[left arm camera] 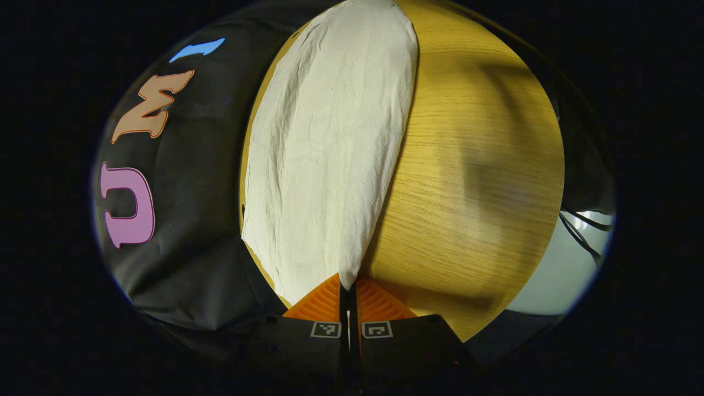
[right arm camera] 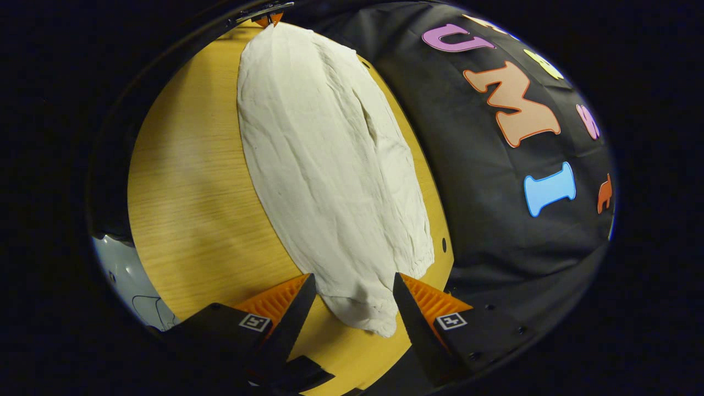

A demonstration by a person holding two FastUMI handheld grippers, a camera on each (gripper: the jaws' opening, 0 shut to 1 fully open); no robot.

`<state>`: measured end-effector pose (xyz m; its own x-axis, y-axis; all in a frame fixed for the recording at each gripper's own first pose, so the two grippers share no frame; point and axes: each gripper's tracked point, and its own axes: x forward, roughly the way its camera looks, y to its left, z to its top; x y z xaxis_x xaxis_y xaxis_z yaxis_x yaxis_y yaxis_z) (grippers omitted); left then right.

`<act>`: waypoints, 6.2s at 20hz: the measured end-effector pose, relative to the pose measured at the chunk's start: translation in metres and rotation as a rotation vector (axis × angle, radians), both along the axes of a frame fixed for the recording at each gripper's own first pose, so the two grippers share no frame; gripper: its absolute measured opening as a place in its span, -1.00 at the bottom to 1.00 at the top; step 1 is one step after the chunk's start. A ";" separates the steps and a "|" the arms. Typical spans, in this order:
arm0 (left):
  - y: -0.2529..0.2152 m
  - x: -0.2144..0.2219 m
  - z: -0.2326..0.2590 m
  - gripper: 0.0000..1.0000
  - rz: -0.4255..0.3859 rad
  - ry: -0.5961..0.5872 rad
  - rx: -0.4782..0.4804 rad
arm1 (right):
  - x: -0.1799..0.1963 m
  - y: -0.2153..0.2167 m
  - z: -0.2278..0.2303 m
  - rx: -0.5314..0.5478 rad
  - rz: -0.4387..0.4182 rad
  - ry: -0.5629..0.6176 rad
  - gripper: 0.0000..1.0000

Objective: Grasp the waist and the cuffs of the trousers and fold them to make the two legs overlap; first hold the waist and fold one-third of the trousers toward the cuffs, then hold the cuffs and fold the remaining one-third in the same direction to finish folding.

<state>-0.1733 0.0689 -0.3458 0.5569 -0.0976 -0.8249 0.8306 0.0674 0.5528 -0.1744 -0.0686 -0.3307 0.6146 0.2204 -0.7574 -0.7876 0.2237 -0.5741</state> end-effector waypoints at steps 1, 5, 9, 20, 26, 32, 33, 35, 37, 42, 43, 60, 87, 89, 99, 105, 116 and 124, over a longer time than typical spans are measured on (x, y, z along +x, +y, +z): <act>0.001 0.001 0.000 -1.00 0.001 -0.002 0.002 | 0.001 0.001 -0.003 -0.009 0.005 0.005 0.77; 0.000 0.001 0.000 -1.00 0.009 -0.002 0.000 | -0.012 0.005 -0.016 -0.070 0.061 0.029 -0.09; -0.001 0.002 0.000 -1.00 0.020 -0.005 -0.008 | -0.011 0.001 -0.018 -0.055 0.007 0.036 -0.60; -0.011 0.061 0.043 -1.00 0.115 -0.135 -0.069 | 0.045 0.005 0.043 0.014 -0.118 -0.130 -0.82; -0.005 0.102 0.073 -1.00 0.180 -0.216 -0.056 | 0.087 0.015 0.072 0.074 -0.132 -0.207 -0.82; -0.007 0.141 0.097 -1.00 0.201 -0.297 -0.027 | 0.126 0.021 0.094 0.160 -0.155 -0.263 -0.82; -0.007 0.150 0.101 -1.00 0.212 -0.306 -0.036 | 0.135 0.021 0.098 0.162 -0.174 -0.277 -0.82; -0.010 0.173 0.114 -1.00 0.221 -0.337 -0.089 | 0.149 0.024 0.108 0.177 -0.216 -0.319 -0.82; -0.012 0.193 0.123 -1.00 0.221 -0.368 -0.116 | 0.164 0.026 0.112 0.163 -0.264 -0.353 -0.82; -0.026 0.243 0.132 -1.00 0.213 -0.401 -0.216 | 0.192 0.035 0.115 0.150 -0.324 -0.385 -0.82; -0.027 0.251 0.133 -1.00 0.224 -0.404 -0.234 | 0.199 0.037 0.116 0.152 -0.328 -0.392 -0.82; -0.066 0.357 0.086 -1.00 0.292 -0.413 -0.354 | 0.283 0.055 0.033 0.141 -0.466 -0.318 -0.82; -0.107 0.267 0.147 0.91 0.766 -0.279 -1.007 | 0.200 -0.039 -0.033 0.761 -1.462 0.022 1.00; -0.108 0.267 0.151 0.90 0.784 -0.263 -1.046 | 0.192 -0.037 -0.053 0.791 -1.550 0.077 0.99; -0.089 0.255 0.155 0.92 0.842 -0.276 -1.047 | 0.183 -0.049 -0.078 0.782 -1.698 0.136 -0.14; -0.087 0.252 0.152 0.92 0.876 -0.267 -1.059 | 0.189 -0.055 -0.076 0.780 -1.652 0.180 -0.70; -0.060 0.242 0.146 0.92 0.951 -0.266 -1.054 | 0.208 -0.005 0.054 0.870 -1.394 0.017 -0.72; -0.037 0.234 0.143 0.92 0.997 -0.284 -1.048 | 0.199 0.040 0.149 0.954 -1.110 -0.013 -0.72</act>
